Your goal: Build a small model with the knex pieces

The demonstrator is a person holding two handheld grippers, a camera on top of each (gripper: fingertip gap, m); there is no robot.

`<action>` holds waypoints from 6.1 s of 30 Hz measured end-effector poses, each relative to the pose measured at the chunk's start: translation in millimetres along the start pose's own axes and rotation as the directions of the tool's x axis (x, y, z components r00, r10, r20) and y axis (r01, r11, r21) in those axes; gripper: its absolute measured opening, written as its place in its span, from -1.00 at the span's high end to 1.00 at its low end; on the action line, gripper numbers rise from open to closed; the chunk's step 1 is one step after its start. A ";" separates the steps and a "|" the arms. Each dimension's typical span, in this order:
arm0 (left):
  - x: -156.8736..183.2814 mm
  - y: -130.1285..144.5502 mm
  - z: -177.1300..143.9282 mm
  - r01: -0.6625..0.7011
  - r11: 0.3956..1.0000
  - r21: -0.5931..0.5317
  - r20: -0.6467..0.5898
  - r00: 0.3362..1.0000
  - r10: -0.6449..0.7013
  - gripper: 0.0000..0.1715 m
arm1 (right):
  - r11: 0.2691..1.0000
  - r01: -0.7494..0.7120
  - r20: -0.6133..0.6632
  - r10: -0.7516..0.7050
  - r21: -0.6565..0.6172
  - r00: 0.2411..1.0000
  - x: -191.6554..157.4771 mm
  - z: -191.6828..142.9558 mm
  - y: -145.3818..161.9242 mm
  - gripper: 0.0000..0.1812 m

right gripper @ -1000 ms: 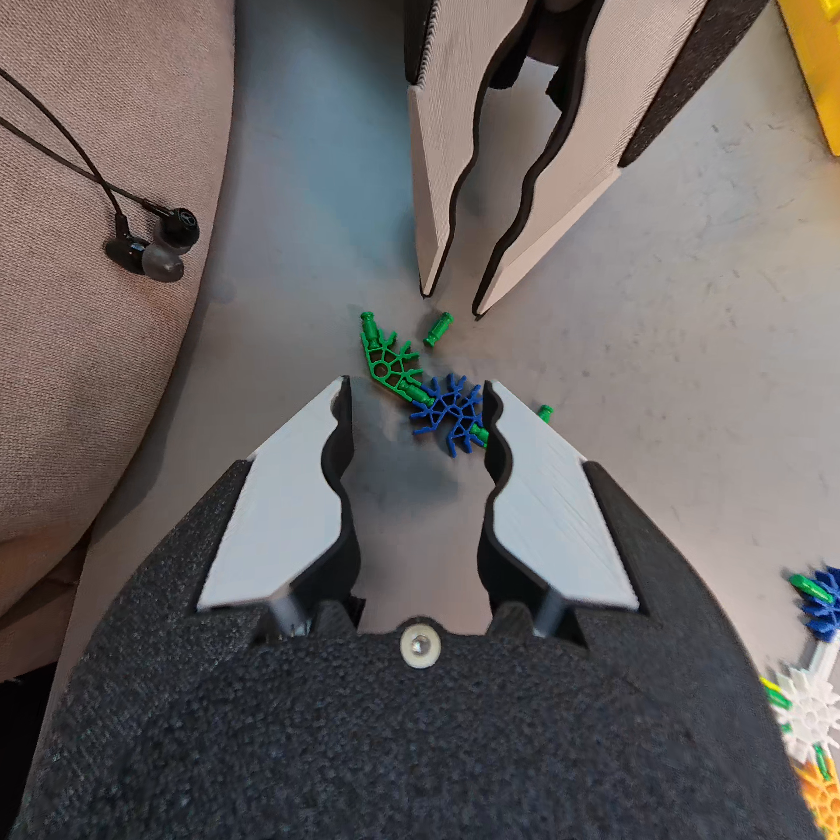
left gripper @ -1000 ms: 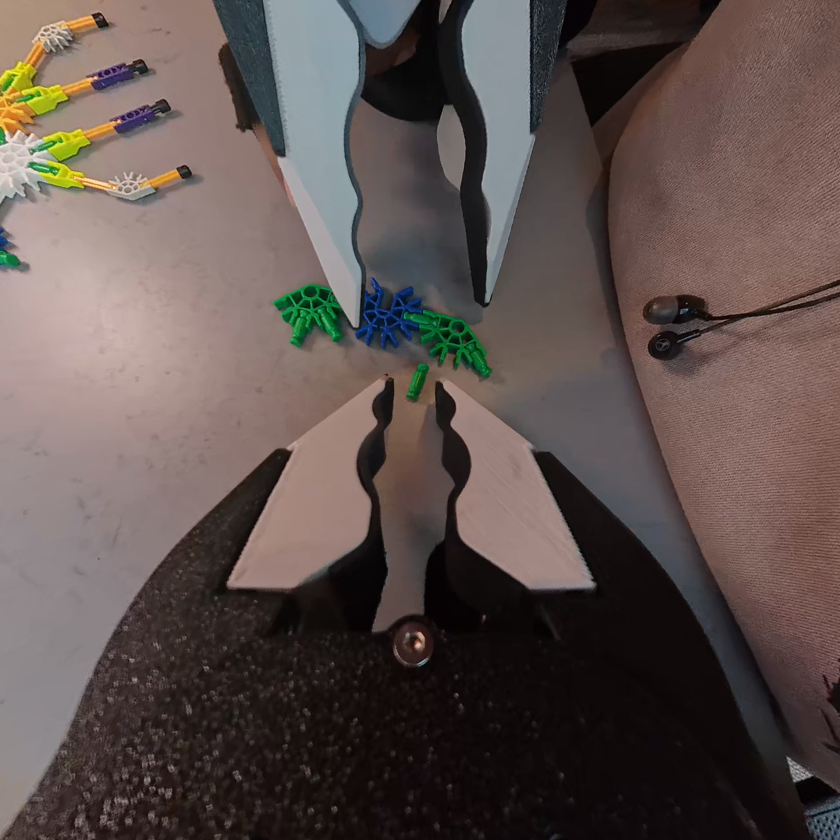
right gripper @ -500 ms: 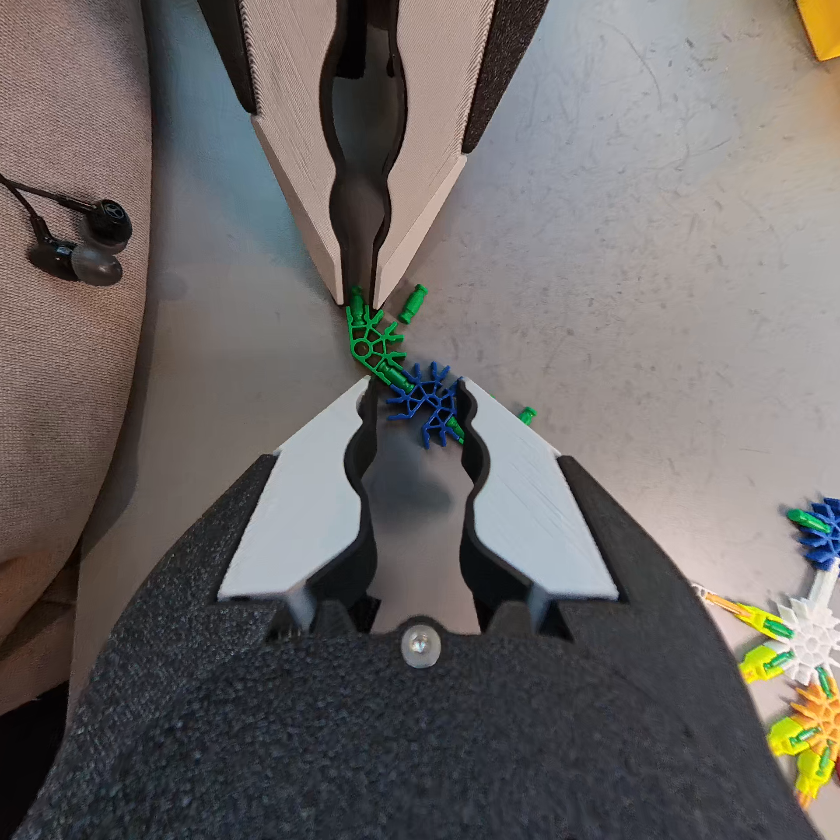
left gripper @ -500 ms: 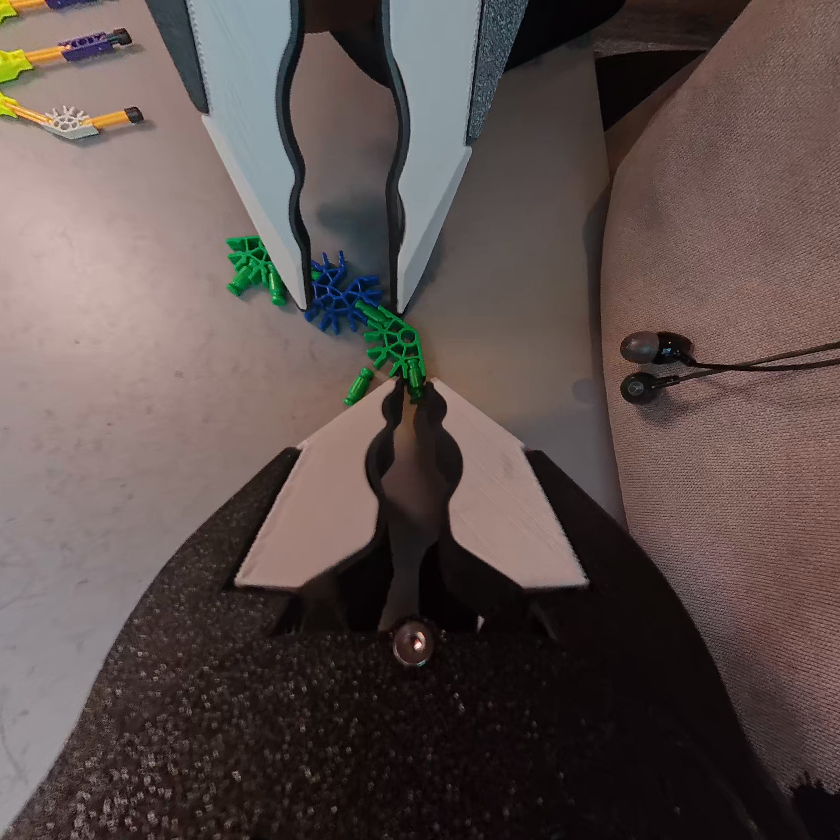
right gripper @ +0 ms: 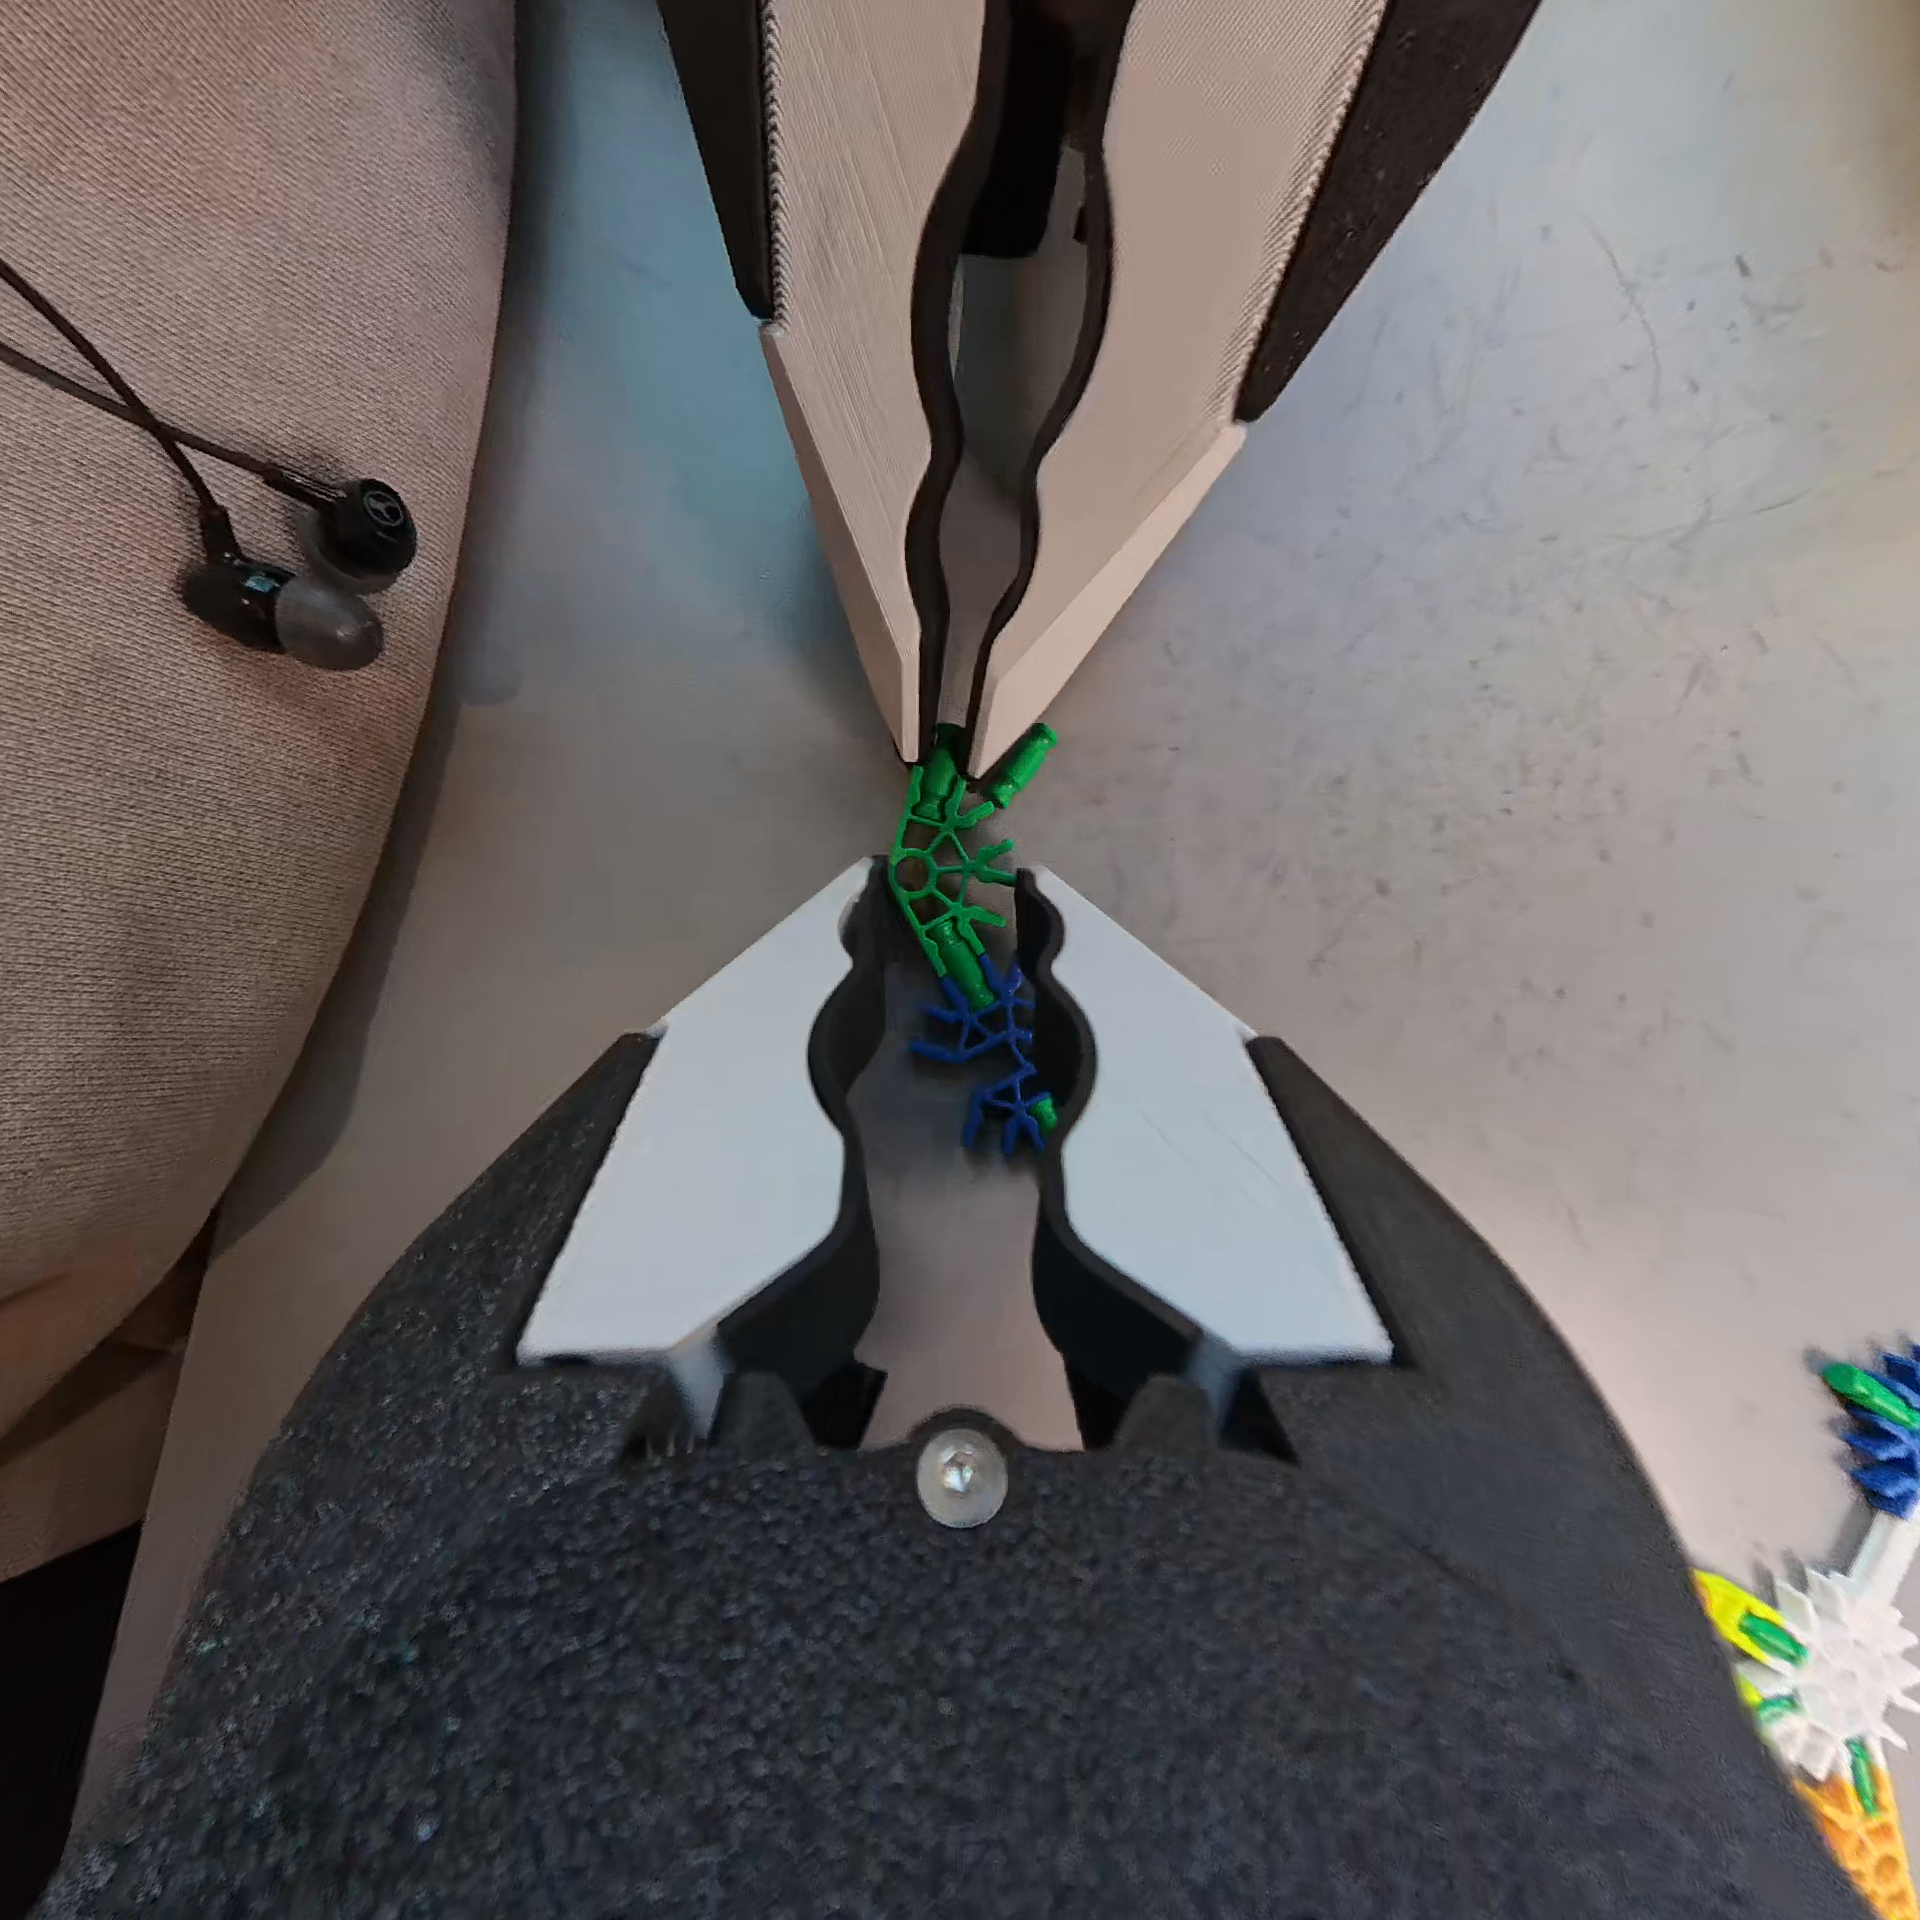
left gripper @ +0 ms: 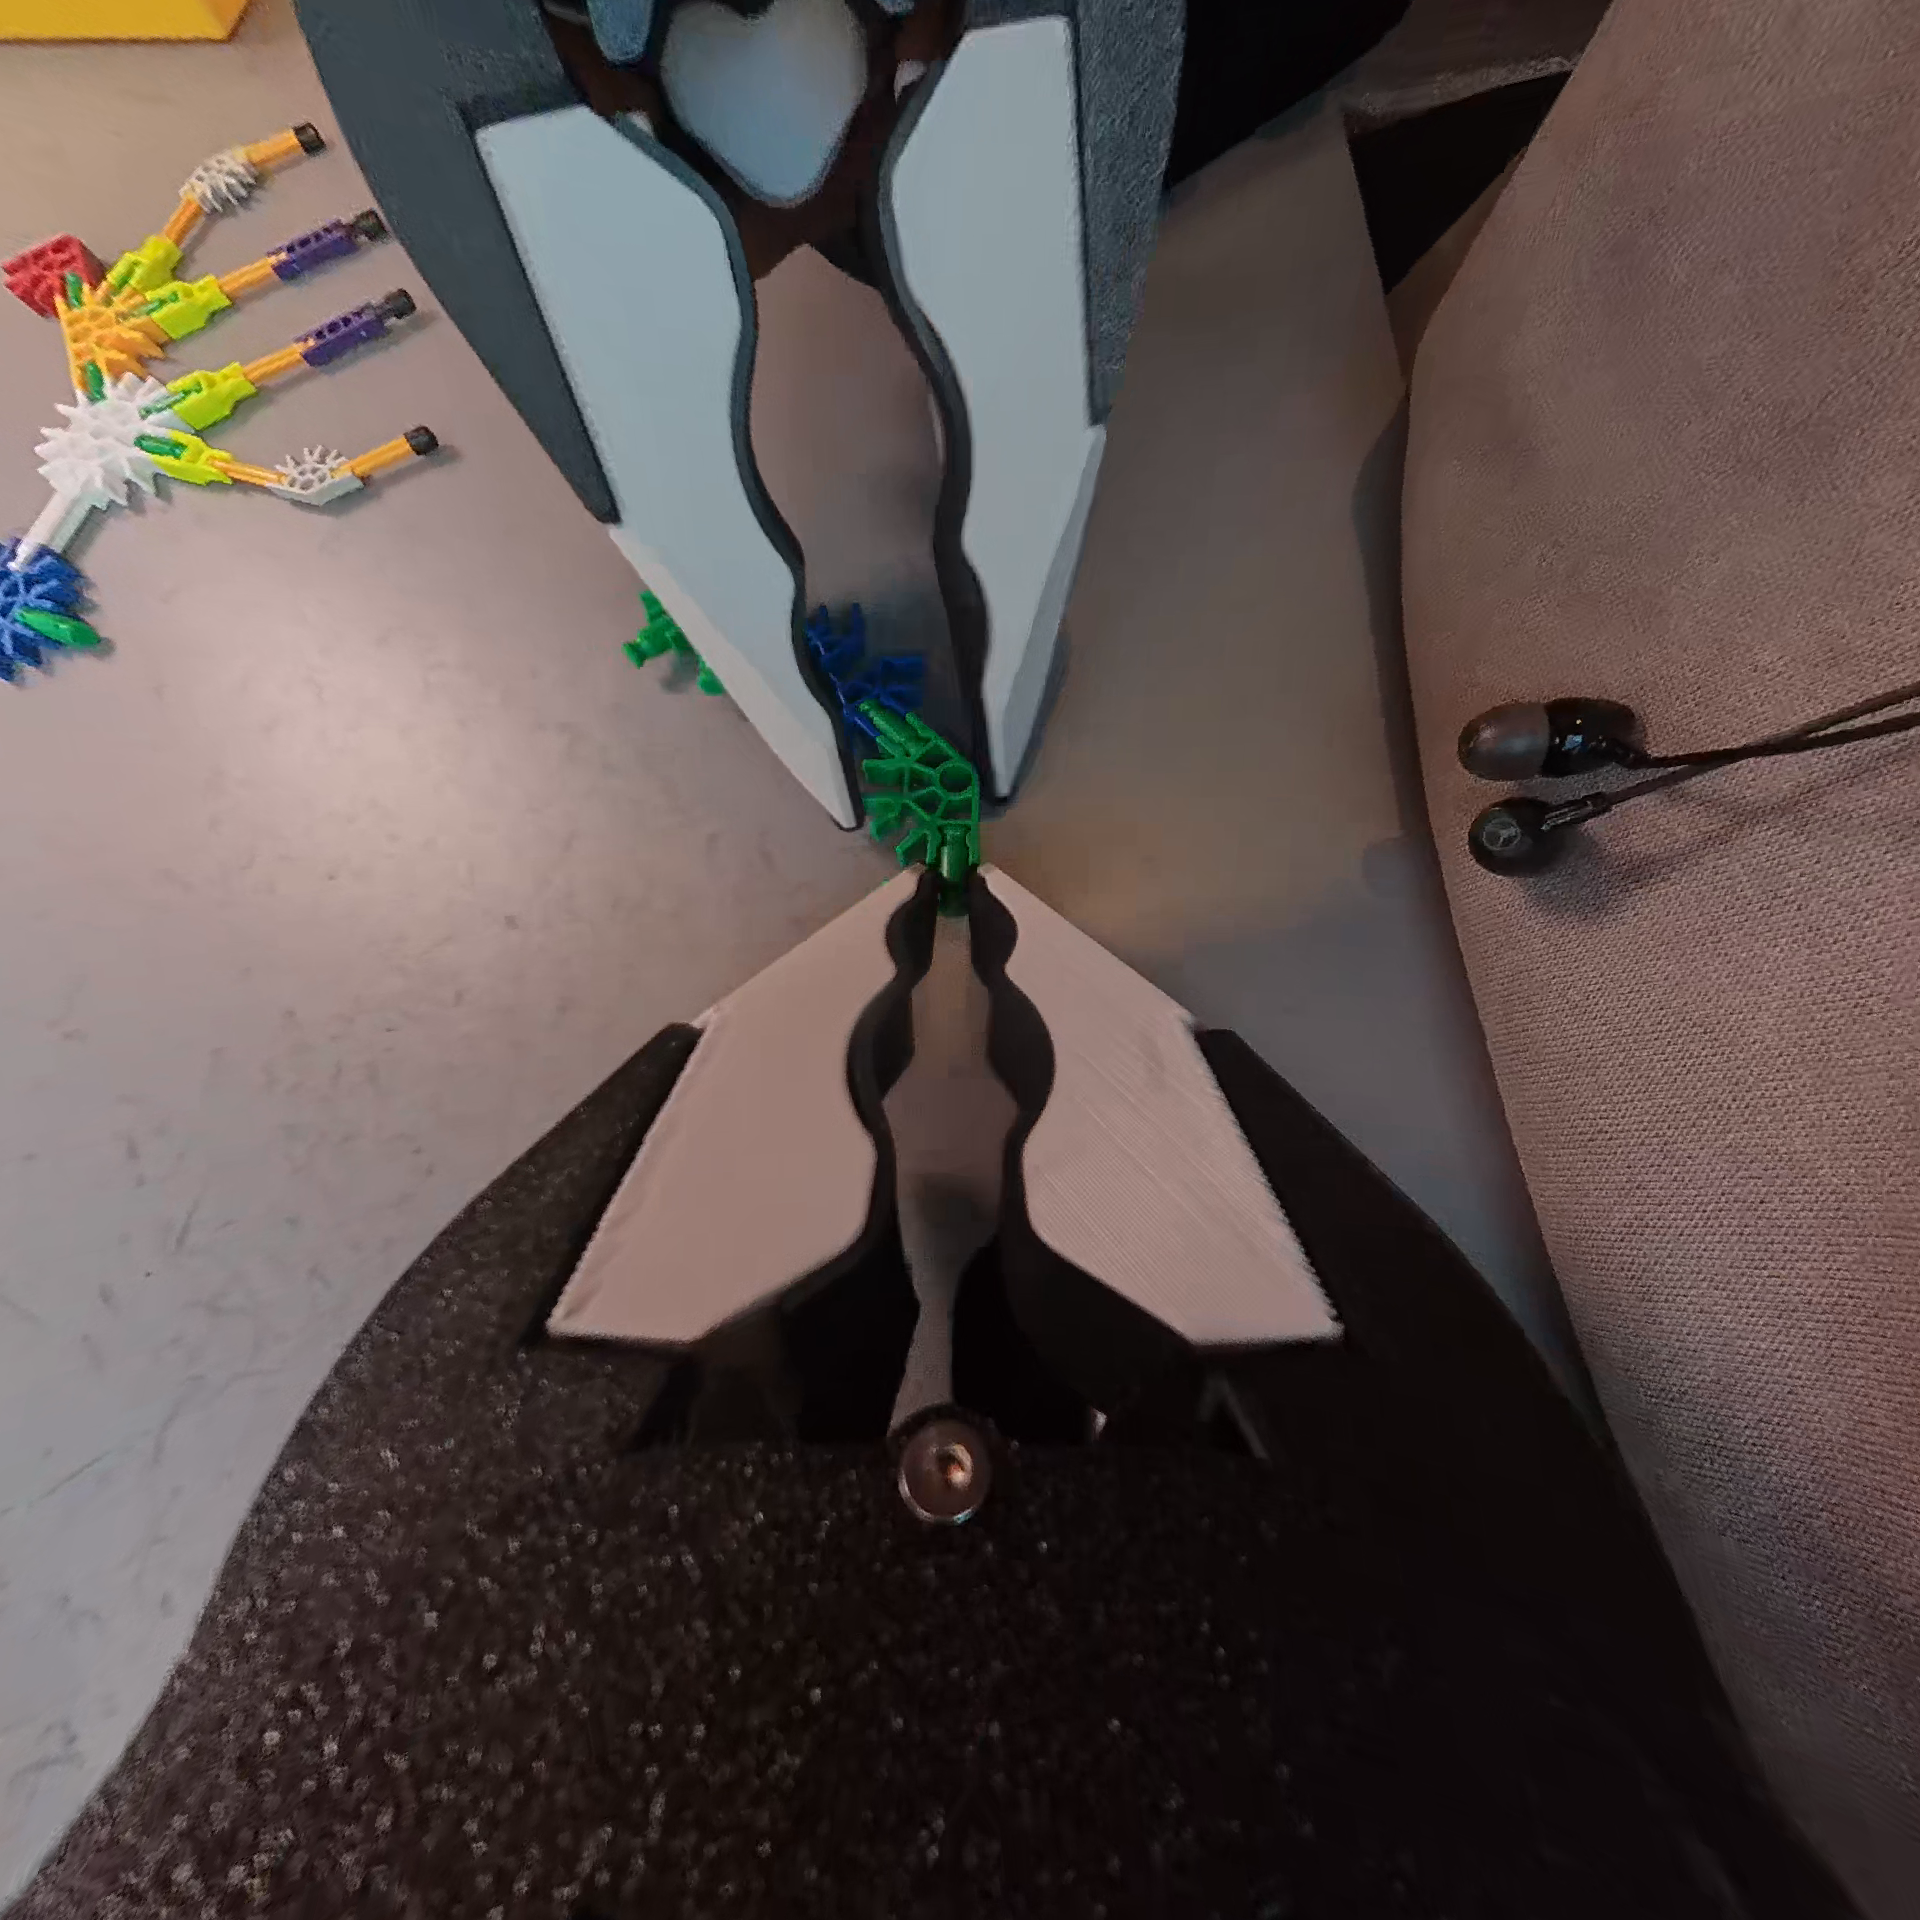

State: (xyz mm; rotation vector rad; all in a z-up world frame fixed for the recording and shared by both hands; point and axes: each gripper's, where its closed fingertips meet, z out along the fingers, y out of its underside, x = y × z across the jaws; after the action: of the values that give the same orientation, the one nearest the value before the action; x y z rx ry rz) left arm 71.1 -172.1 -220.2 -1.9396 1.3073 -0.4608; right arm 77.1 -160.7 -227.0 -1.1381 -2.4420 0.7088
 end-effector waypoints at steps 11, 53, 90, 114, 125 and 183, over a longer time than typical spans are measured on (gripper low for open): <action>-44.8 -26.1 -22.2 0.436 0.868 0.237 -0.054 0.898 -0.436 0.78 | 0.982 0.171 -0.533 -0.186 -0.077 0.825 52.2 -30.7 -4.7 0.75; -156.1 -69.0 -56.7 0.366 0.671 0.645 0.205 0.763 -0.613 0.95 | 0.685 -0.081 -0.469 0.575 0.724 0.670 152.2 -101.0 -38.8 0.95; -111.8 -41.4 -49.6 0.325 0.818 0.476 -0.020 0.933 -0.359 0.94 | 0.224 -0.971 0.390 0.889 0.089 0.241 15.4 -31.7 7.3 0.42; -43.6 -28.2 -4.2 0.068 0.975 0.213 -0.086 0.995 -0.051 0.94 | 0.996 -0.076 0.009 0.076 -0.045 0.997 42.3 -17.2 30.6 0.37; -25.1 -16.5 12.0 -0.018 0.993 0.116 -0.113 0.993 0.031 0.94 | 0.999 -0.028 0.009 0.029 -0.020 1.000 36.0 -14.9 28.0 0.38; -21.0 -5.0 20.2 0.017 1.000 0.003 -0.128 0.992 -0.016 0.94 | 0.985 -0.156 -0.034 0.159 0.068 0.987 24.3 -30.7 -4.4 0.96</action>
State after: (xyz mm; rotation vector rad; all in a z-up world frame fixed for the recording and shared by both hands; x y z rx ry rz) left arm 78.6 -144.5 -227.6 -1.9458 1.3699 -0.6045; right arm 75.1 -135.3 -196.9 -1.3174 -2.2972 0.7988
